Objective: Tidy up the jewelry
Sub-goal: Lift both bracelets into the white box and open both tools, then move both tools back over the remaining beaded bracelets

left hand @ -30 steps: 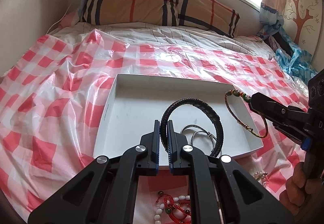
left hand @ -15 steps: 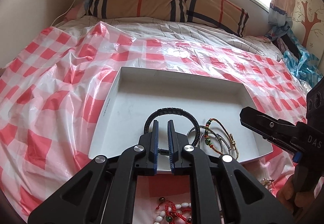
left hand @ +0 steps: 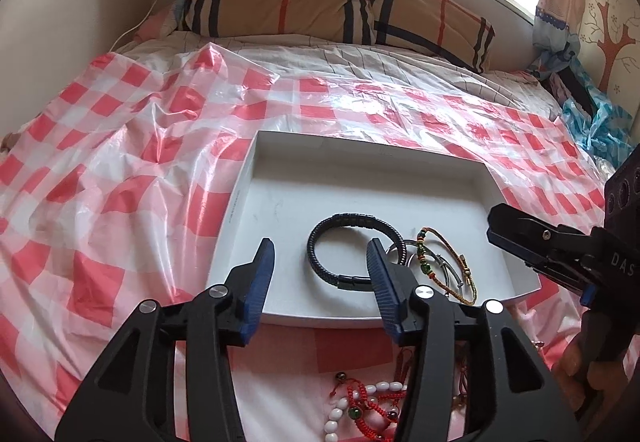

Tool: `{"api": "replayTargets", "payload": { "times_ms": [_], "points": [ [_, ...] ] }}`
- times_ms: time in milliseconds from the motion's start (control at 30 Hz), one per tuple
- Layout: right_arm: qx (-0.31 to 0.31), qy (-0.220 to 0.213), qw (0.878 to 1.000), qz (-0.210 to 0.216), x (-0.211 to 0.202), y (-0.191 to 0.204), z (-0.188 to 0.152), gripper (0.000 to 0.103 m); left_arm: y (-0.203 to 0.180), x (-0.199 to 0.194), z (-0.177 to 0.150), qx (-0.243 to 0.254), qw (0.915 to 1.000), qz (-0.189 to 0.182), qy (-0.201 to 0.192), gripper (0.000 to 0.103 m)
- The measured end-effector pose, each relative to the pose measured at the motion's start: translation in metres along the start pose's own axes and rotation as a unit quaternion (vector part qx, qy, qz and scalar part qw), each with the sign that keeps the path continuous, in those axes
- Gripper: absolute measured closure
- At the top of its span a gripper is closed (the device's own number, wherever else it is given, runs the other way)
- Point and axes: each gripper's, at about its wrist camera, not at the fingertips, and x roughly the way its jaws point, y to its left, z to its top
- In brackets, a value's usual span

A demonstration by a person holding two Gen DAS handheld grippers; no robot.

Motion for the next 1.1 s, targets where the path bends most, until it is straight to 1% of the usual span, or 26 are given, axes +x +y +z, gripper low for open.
{"api": "replayTargets", "payload": {
  "times_ms": [167,333,400,467,533,600,700,800,833,900,1033,1067,1100],
  "points": [
    [0.002,-0.013,1.000,-0.006,-0.011,0.001,0.004,0.047,0.021,-0.011,-0.008,-0.013,0.9997,0.013,0.013,0.055],
    [0.005,-0.008,0.999,-0.031,-0.027,0.000,0.001,0.047,0.022,-0.016,-0.013,-0.002,0.9996,0.006,0.027,0.055],
    [-0.002,0.008,0.999,-0.050,-0.033,0.002,-0.005,0.044,0.015,-0.017,-0.020,0.012,0.9991,-0.004,0.041,0.055],
    [-0.021,0.039,0.996,-0.080,-0.034,0.006,-0.012,0.041,0.006,-0.019,-0.030,0.035,0.9979,-0.002,0.055,0.055],
    [-0.053,0.070,0.990,-0.114,-0.032,0.012,-0.023,0.039,-0.002,-0.020,-0.045,0.052,0.9963,-0.002,0.068,0.055],
    [-0.070,0.091,0.984,-0.139,-0.030,0.014,-0.035,0.038,-0.008,-0.019,-0.060,0.061,0.9946,-0.002,0.084,0.055],
    [-0.070,0.106,0.981,-0.146,-0.031,0.013,-0.048,0.038,-0.020,-0.015,-0.076,0.076,0.9920,-0.001,0.101,0.055],
    [-0.078,0.114,0.977,-0.163,-0.036,0.012,-0.059,0.036,-0.035,-0.012,-0.083,0.114,0.9888,0.014,0.094,0.055],
    [-0.083,0.117,0.975,-0.172,-0.038,0.012,-0.063,0.036,-0.037,-0.012,-0.085,0.120,0.9882,0.015,0.094,0.055],
    [-0.090,0.120,0.971,-0.185,-0.039,0.010,-0.067,0.035,-0.036,-0.011,-0.086,0.116,0.9884,0.009,0.097,0.055],
    [-0.091,0.121,0.972,-0.178,-0.035,0.010,-0.069,0.035,-0.027,-0.009,-0.083,0.089,0.9906,-0.007,0.104,0.056],
    [-0.093,0.122,0.972,-0.175,-0.033,0.011,-0.070,0.034,-0.027,-0.008,-0.082,0.087,0.9909,-0.008,0.103,0.061],
    [-0.095,0.126,0.972,-0.172,-0.029,0.013,-0.071,0.034,-0.027,-0.008,-0.082,0.088,0.9906,-0.011,0.104,0.068]
  ]
}}
